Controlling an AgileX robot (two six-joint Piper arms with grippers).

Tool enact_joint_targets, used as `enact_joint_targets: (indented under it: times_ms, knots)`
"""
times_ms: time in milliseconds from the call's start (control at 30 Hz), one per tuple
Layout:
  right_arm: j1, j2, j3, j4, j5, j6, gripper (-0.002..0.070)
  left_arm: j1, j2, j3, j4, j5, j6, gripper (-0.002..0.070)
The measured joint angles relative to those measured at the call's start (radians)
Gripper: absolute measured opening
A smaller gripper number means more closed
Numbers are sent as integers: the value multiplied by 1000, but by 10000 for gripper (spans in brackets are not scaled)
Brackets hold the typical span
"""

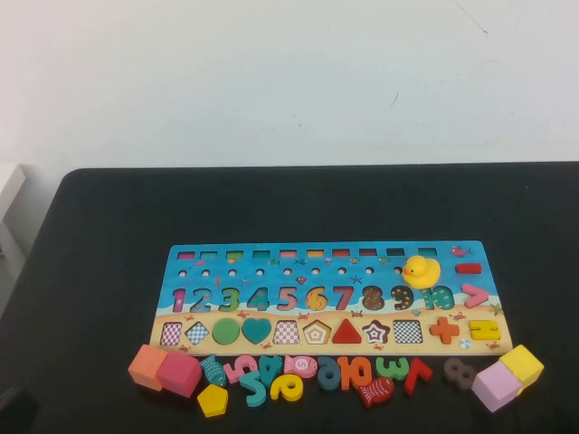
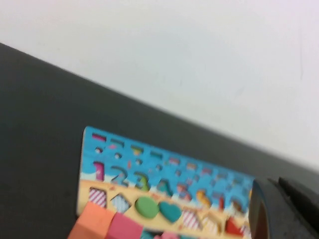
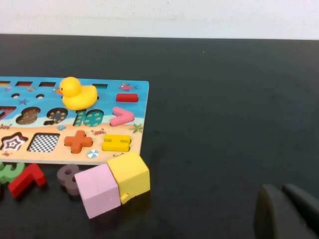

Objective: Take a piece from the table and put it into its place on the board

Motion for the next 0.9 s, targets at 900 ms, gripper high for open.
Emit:
enact_joint_targets:
  times_ms: [900]
  knots:
    - [0, 0, 0, 0, 0, 0, 19, -200, 1284, -794, 362, 501, 467, -2]
